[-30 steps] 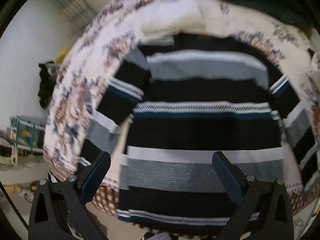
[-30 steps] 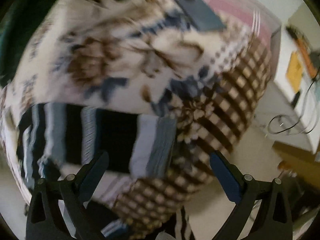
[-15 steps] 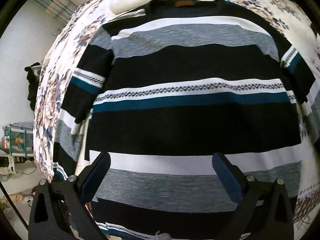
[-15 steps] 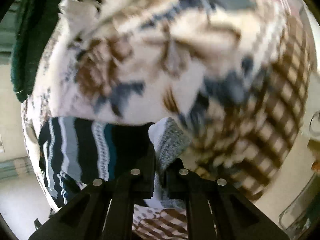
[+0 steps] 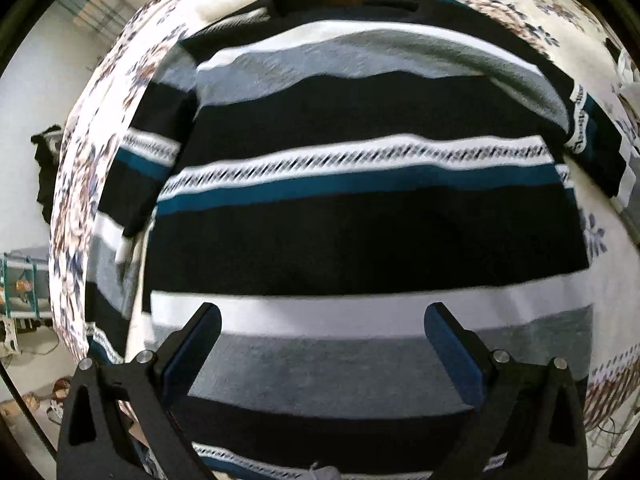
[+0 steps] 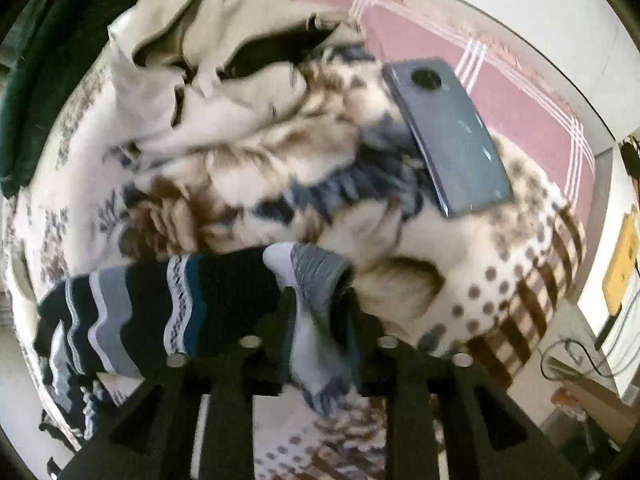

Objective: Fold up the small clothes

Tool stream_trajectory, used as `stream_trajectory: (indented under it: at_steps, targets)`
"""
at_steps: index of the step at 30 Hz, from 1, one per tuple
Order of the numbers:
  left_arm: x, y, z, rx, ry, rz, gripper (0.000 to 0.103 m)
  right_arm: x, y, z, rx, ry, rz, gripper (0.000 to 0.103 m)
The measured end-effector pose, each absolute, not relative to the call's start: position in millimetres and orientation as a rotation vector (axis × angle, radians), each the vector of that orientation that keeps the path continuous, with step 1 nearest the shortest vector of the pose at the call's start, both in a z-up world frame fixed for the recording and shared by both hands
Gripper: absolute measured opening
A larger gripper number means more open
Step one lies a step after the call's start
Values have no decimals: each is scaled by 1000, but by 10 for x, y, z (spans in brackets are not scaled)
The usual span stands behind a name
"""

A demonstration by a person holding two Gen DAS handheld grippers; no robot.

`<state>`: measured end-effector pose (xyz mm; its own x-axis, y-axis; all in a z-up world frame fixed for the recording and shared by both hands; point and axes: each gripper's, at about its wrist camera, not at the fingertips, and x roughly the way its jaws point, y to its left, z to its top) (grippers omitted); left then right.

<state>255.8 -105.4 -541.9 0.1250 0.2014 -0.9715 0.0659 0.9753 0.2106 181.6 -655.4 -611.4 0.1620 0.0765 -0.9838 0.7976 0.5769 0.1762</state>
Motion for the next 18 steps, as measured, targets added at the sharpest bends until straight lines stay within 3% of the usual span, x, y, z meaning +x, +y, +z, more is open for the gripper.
stream_trajectory:
  at_steps: [2, 8, 12, 18]
  targets:
    - [2431, -844, -5430, 215, 1465, 120, 103, 1707, -6267, -6090, 886, 1348, -534, 38]
    - [2004, -40, -5588, 222, 1557, 269, 103, 1457, -4792, -6563, 1009, 1659, -108, 39]
    - [1926, 370, -5582, 183, 1575, 337, 103, 1444, -4035, -6771, 837, 1839, -2, 39]
    - [2824, 506, -5183, 131, 1375, 279, 103, 2738, -3949, -6038, 708, 1620, 91, 41]
